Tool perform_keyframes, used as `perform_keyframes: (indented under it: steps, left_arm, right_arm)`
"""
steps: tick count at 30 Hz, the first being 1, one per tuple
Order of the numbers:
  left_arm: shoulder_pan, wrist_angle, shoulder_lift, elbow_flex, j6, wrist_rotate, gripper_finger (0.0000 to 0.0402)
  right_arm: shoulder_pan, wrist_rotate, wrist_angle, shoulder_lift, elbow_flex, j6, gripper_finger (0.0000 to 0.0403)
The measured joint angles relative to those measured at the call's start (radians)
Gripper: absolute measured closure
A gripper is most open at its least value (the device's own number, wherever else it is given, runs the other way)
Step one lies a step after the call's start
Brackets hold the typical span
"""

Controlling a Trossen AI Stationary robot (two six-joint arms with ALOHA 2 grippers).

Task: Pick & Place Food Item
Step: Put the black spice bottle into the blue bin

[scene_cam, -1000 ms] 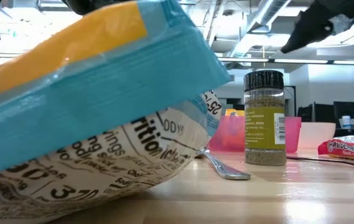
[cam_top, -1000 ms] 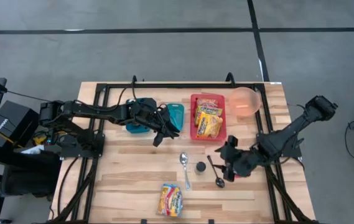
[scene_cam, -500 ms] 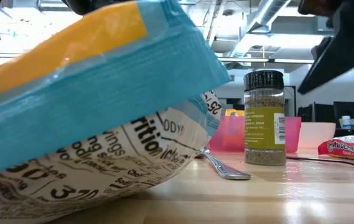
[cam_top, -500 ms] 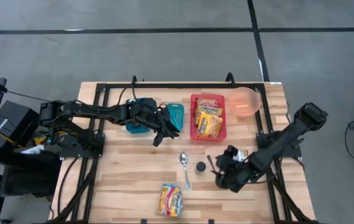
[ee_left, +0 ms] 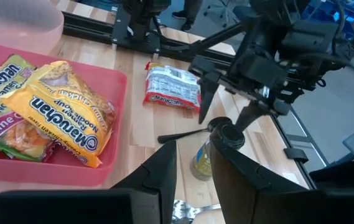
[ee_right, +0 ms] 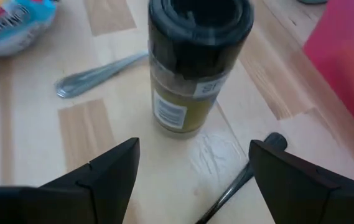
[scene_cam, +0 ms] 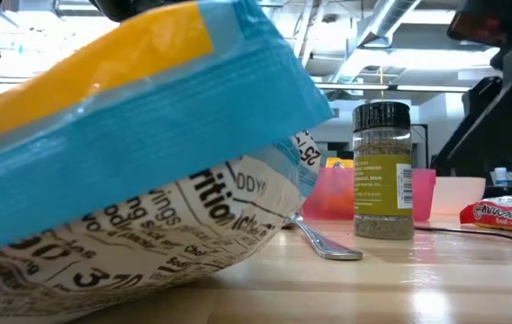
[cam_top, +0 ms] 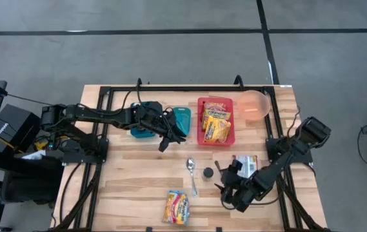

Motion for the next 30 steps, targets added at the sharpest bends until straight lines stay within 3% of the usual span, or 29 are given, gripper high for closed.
perform_keyframes:
  steps: [11,22,30]
  left_arm:
    - [0.000,0.000,0.000,0.000,0.000,-0.015,0.0309]
    - [0.000,0.001,0.000,0.000,-0.002,-0.018,0.0309]
    - [-0.001,0.001,0.000,0.000,-0.002,-0.018,0.0309]
  right_arm:
    - [-0.012,0.075,0.057,0.106,0.000,0.049,0.0128]
    - [-0.031,0.109,0.100,0.106,0.000,0.041,0.0130]
    - [-0.044,0.107,0.214,0.122,0.000,-0.054,0.0130]
